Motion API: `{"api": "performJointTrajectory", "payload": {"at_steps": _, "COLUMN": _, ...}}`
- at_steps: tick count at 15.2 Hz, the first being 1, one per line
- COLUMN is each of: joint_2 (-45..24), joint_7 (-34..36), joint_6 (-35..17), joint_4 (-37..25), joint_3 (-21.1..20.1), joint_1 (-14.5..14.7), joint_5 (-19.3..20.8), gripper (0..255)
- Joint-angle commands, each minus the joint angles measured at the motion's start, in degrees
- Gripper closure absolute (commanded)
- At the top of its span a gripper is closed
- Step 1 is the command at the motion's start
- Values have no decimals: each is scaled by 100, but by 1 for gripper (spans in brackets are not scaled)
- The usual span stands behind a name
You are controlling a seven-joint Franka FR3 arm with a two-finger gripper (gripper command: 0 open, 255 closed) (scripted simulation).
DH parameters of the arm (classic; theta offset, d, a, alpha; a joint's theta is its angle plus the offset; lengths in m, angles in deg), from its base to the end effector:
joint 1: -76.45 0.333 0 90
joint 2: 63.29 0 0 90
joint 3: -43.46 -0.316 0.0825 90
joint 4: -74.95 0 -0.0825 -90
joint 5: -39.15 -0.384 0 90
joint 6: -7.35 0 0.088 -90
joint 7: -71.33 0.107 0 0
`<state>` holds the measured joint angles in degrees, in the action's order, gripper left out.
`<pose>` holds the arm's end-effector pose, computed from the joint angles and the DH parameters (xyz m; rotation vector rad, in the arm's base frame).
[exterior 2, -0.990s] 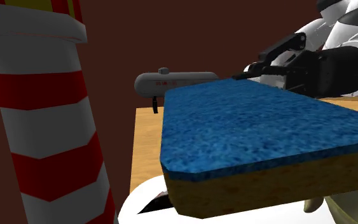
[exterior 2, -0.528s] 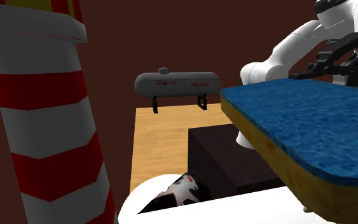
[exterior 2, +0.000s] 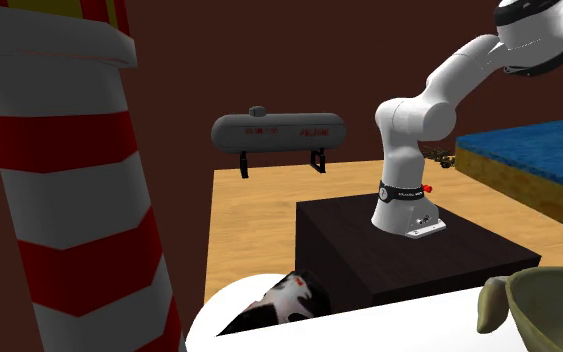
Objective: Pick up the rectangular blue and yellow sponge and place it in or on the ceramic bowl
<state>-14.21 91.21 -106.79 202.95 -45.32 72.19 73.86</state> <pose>0.0459 0.4996 0.3861 1.4236 1.1569 0.9563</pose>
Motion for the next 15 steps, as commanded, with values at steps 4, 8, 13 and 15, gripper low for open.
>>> {"api": "performJointTrajectory", "payload": {"at_steps": 4, "joint_2": 93, "joint_7": 162, "joint_6": 85, "joint_4": -87, "joint_3": -371, "joint_1": -141, "joint_5": -184, "gripper": 255}}
{"api": "performJointTrajectory", "payload": {"at_steps": 8, "joint_2": 175, "joint_7": 336, "joint_6": -15, "joint_4": -43, "joint_3": -629, "joint_1": -297, "joint_5": -268, "gripper": 255}}
{"api": "performJointTrajectory", "payload": {"at_steps": 13, "joint_2": 294, "joint_7": 545, "joint_6": -139, "joint_4": -10, "joint_3": -956, "joint_1": -501, "joint_5": -382, "gripper": 255}}
{"api": "performJointTrajectory", "payload": {"at_steps": 15, "joint_2": 310, "joint_7": 569, "joint_6": -154, "joint_4": -8, "joint_3": -994, "joint_1": -525, "joint_5": -396, "gripper": 255}}
